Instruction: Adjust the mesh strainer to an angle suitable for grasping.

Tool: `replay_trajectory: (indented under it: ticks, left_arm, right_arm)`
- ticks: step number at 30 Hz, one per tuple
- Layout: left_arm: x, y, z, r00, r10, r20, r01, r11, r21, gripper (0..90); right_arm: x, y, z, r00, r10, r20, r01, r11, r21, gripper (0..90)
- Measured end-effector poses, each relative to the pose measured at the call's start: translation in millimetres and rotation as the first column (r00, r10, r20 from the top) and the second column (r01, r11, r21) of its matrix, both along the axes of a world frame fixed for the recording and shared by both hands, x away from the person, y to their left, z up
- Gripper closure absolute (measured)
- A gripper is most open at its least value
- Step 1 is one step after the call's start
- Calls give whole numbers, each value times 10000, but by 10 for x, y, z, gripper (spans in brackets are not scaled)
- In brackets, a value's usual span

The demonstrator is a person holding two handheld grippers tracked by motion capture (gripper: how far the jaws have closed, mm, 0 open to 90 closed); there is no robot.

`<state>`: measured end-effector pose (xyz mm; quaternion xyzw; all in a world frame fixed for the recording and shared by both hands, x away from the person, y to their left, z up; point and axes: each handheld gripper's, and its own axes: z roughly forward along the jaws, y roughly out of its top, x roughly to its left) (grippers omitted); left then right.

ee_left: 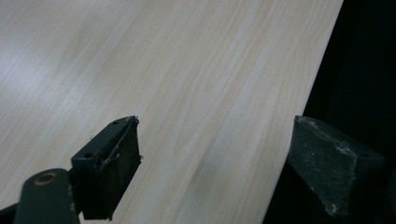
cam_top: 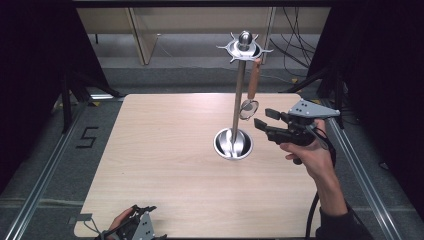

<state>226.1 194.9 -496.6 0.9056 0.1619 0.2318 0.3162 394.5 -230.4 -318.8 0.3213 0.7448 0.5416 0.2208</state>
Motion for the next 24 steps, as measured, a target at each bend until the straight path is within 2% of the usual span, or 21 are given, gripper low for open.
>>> replay_trajectory:
  ticks: [4, 5, 6, 8, 9, 13, 15, 19, 20, 21, 22, 24]
  left_arm:
    - [-4, -3, 0, 10000, -16, -7, 16, 10000, -71, 158]
    - [-1, 1, 7, 10000, -29, 19, 29, 10000, 25, 158]
    - [-1, 0, 6, 10000, -24, 16, 24, 10000, 6, 158]
    - [-3, -3, -2, 10000, -10, -6, 10, 10000, -81, 158]
    - [-1, 1, 5, 10000, -31, 20, 31, 10000, 18, 158]
    - [1, 3, 5, 10000, -20, 32, 20, 10000, -12, 157]
    - [3, 5, 8, 10000, -11, 27, 11, 10000, 17, 157]
    - [10, 4, 4, 10000, 3, 35, -3, 10000, -13, 157]
    - [10, 3, 3, 10000, -2, 23, 2, 10000, -9, 158]
    - [10, 2, 2, 10000, 0, 33, 0, 10000, -14, 158]
    - [10, 2, 2, 10000, 0, 33, 0, 10000, -14, 157]
    - [9, 4, 3, 10000, 2, 34, -2, 10000, -19, 158]
  right_arm:
    - [4, 15, -27, 10000, 11, 79, -12, 10000, 40, 454]
    - [-4, 12, -29, 10000, -24, -75, 23, 9999, -116, 452]
    - [7, 14, -43, 10000, 39, 26, -39, 10000, -92, 449]
    - [1, 13, -55, 9999, -22, -98, 20, 9998, -177, 446]
    - [-5, 16, -65, 9997, -26, -229, 23, 9999, -105, 443]
    - [5, 17, -85, 9998, -58, -181, 56, 9999, -104, 433]
    - [-8, 26, -88, 9992, -22, -408, 24, 10000, 49, 429]
    - [-9, 24, -97, 9993, 12, -381, -9, 10000, 74, 422]
    - [7, 9, -104, 9996, 99, -282, -101, 9999, -68, 421]
    - [5, 20, -115, 9987, 159, -480, -157, 9999, 51, 420]
    - [5, 20, -115, 9987, 159, -480, -157, 9999, 51, 420]
    - [7, 26, -136, 9996, -41, -293, 40, 10000, -6, 414]
